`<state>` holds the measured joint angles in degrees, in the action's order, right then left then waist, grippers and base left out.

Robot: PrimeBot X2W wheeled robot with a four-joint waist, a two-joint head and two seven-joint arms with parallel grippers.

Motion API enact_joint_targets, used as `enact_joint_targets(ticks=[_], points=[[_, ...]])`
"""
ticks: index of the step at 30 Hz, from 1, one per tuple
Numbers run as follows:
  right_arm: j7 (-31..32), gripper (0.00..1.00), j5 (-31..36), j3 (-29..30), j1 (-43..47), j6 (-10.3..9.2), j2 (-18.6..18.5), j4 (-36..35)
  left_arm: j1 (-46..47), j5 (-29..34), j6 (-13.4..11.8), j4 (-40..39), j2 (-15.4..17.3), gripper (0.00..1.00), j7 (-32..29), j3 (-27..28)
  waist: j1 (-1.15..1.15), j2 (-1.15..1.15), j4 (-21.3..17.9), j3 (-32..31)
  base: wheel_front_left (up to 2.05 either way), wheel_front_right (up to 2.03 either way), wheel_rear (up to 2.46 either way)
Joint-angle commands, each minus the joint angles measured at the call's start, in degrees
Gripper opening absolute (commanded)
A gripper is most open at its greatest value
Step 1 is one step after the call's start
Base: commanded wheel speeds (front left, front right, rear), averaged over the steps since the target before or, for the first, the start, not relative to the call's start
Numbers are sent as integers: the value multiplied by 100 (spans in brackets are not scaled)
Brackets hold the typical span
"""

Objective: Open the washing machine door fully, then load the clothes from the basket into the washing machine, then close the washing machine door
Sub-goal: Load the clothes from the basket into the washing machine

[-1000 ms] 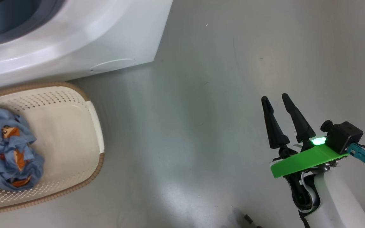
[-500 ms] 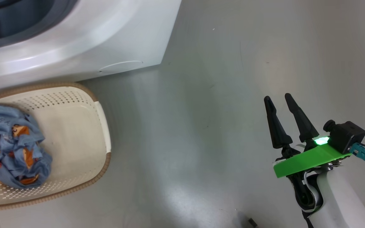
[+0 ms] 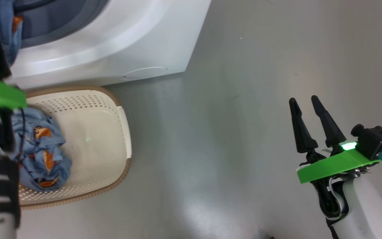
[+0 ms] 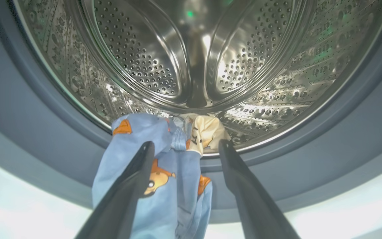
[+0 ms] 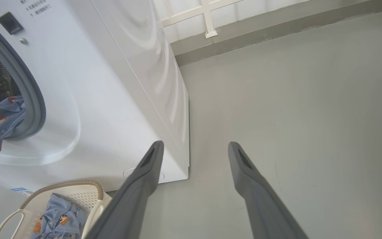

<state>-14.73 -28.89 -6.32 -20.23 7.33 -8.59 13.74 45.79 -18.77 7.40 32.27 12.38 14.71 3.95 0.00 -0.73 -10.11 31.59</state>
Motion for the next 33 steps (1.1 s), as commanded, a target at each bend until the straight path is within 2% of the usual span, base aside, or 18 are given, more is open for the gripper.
enact_joint_targets(ticks=[1,16,27,33], points=[[-27,100,9,-60,149,16,-66,-142,-282,91,9,-249,172,100,29,180,0,0,76,-42,0,0,0],[-27,100,29,26,244,16,-262,-138,-2143,264,9,-1399,-285,100,29,425,0,0,314,-224,0,0,0],[-27,100,20,-57,333,16,-357,-94,-3644,267,9,-2510,-713,100,29,823,0,0,362,-389,0,0,0],[-27,100,4,-64,365,16,-396,-90,-4105,300,9,-2911,-849,100,29,883,0,0,390,-447,0,0,0]])
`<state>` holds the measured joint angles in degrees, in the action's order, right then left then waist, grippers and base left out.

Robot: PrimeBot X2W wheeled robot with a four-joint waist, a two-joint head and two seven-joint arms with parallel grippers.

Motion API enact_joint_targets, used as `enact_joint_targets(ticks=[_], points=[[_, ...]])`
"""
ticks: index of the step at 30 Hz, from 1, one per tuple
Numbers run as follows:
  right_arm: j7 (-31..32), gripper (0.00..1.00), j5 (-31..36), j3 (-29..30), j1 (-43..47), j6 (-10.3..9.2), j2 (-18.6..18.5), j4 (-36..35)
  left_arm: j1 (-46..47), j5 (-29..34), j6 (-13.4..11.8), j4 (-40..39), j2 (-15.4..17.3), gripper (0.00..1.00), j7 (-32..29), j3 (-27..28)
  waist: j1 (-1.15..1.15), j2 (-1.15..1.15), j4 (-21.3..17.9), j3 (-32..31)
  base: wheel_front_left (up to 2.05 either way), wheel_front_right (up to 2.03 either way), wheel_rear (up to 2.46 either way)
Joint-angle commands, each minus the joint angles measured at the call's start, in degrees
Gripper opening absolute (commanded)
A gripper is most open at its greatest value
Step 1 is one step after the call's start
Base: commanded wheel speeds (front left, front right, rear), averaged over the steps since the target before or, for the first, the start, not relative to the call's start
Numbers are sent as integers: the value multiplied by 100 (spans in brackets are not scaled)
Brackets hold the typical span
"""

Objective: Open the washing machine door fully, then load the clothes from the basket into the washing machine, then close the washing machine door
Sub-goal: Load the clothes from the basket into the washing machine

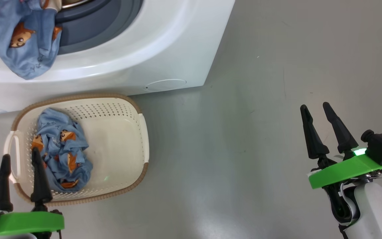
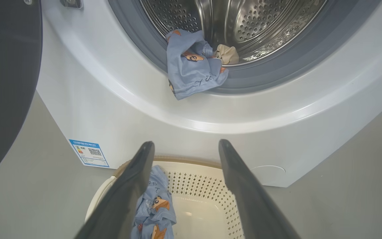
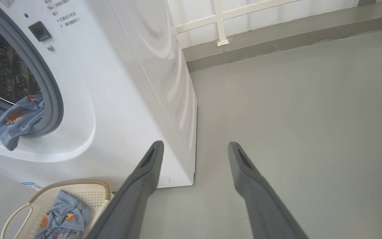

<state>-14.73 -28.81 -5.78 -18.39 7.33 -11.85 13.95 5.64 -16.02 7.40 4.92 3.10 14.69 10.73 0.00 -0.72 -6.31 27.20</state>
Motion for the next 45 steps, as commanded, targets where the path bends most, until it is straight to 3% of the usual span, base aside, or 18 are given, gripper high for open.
enact_joint_targets(ticks=[1,10,18,45], points=[[-27,100,-5,-119,188,16,-74,-114,-118,26,9,-200,66,100,31,212,0,0,17,-12,0,0,0],[-27,100,-6,-153,194,16,-74,-119,-41,7,9,-162,30,100,31,229,0,0,19,-22,0,0,0],[-27,100,3,-194,168,16,-34,-129,406,-133,9,178,184,100,31,123,0,0,17,45,0,0,0],[-27,100,19,-270,-222,16,157,-202,3506,-493,9,2821,1190,100,31,-320,0,0,-249,741,0,0,0]])
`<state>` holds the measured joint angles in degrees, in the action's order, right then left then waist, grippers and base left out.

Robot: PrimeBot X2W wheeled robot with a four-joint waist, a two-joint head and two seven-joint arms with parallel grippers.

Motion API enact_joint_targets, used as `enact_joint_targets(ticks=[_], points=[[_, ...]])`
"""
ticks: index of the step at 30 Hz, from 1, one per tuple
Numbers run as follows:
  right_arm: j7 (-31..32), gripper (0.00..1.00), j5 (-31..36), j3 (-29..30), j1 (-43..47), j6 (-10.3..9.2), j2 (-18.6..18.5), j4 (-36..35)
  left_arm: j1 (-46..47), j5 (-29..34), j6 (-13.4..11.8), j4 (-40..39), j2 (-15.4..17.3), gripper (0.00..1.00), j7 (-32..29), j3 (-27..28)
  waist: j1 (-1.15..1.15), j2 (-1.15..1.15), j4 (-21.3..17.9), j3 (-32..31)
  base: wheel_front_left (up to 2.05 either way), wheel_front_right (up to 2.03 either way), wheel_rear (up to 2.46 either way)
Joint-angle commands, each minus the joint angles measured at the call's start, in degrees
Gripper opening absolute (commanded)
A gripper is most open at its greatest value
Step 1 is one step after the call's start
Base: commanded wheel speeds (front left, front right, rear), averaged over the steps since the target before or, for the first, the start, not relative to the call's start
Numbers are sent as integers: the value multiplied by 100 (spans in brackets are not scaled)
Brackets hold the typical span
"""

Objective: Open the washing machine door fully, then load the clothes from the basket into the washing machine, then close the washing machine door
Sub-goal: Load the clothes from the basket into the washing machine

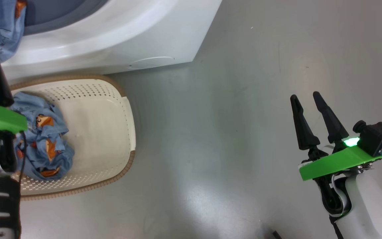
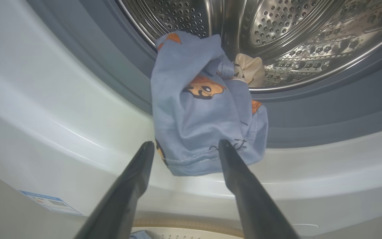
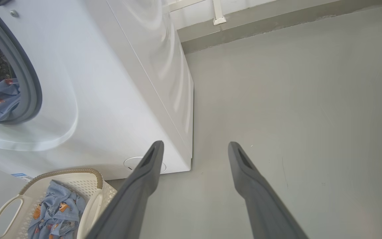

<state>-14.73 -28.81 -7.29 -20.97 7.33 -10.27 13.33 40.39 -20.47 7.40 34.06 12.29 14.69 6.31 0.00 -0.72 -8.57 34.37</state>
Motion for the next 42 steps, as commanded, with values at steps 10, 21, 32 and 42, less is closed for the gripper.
enact_joint_targets(ticks=[10,21,32,42], points=[[-27,100,28,-129,-15,16,38,-142,547,-135,9,444,484,55,31,72,0,0,-105,91,0,0,0],[-27,100,39,-77,-4,16,94,-165,593,-271,9,121,498,0,31,-297,0,0,-69,94,0,0,0],[-27,100,17,-243,-44,16,232,-130,918,-154,9,-307,565,0,31,-934,0,0,-122,61,0,0,0],[-27,100,-63,-361,-81,16,335,-111,2580,-165,9,1014,912,0,31,-1614,0,0,-401,158,0,0,0]])
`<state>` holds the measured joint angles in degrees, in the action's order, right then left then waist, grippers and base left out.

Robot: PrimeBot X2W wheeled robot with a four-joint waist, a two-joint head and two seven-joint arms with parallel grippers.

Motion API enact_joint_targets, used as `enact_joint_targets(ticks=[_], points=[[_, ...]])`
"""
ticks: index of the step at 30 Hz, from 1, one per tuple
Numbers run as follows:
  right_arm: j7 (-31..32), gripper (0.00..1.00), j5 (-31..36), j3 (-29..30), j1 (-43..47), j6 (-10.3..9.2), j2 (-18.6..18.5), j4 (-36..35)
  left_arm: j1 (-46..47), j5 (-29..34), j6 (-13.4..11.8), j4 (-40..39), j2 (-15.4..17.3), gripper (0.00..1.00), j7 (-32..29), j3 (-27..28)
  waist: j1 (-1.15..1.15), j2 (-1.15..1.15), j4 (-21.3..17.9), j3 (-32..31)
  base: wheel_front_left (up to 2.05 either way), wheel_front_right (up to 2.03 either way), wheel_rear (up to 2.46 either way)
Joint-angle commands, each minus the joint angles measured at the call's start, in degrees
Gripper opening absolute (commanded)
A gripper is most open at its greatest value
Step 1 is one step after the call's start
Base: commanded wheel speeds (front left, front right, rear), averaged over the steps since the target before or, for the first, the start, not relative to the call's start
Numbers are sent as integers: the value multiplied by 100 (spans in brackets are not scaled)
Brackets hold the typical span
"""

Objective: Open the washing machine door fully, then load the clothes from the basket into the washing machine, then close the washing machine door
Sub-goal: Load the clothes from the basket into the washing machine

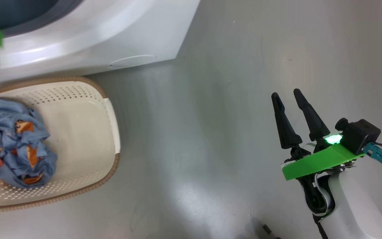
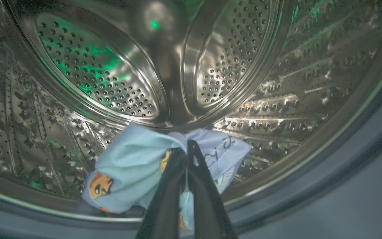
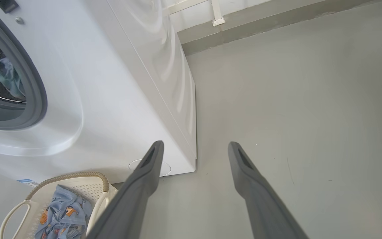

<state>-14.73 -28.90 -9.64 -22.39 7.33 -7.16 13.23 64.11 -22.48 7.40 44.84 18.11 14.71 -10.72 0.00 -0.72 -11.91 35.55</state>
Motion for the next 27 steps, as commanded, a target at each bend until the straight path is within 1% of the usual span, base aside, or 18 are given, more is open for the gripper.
enact_joint_targets(ticks=[1,4,7,12,16,17,18,19,21,22,23,27], points=[[-27,100,-58,-129,52,16,36,-104,379,66,9,23,358,0,29,88,0,0,-94,58,0,0,0],[-27,100,-70,-138,24,16,71,-113,752,263,-46,162,418,0,29,155,0,0,-174,110,0,0,0],[-27,100,-80,-158,1,16,116,-115,928,473,-97,362,448,0,29,167,0,0,-254,145,0,0,0],[-27,100,-97,-255,-5,16,173,-81,1139,750,-91,1202,448,0,29,-38,0,0,-352,155,0,0,0],[-27,100,-111,-313,-21,16,200,-56,1429,822,-77,1951,386,0,-109,-192,0,0,-371,159,0,0,0],[-27,100,-112,-325,-28,16,204,-51,1499,800,-77,2102,368,7,-157,-187,0,0,-372,159,0,0,0],[-27,100,-112,-325,-28,16,204,-51,1499,800,-77,2102,368,7,-157,-187,0,0,-372,159,0,0,0],[-27,100,-113,-334,-34,16,208,-44,1557,796,-74,2228,355,23,-189,-202,0,0,-373,155,0,0,0],[-27,100,-115,-345,-47,16,216,-37,1647,780,-65,2432,329,48,-235,-229,0,0,-372,145,0,0,0],[-27,100,-117,-344,-50,16,217,-34,1673,773,-59,2495,315,89,-235,-245,0,0,-367,137,0,0,0],[-27,100,-120,-338,-52,16,217,-31,1693,767,-53,2539,306,100,-224,-260,0,0,-360,128,0,0,0],[-27,100,-117,-304,-49,16,194,-22,1698,636,-27,2667,247,100,-124,-242,0,0,-308,73,0,0,0]])
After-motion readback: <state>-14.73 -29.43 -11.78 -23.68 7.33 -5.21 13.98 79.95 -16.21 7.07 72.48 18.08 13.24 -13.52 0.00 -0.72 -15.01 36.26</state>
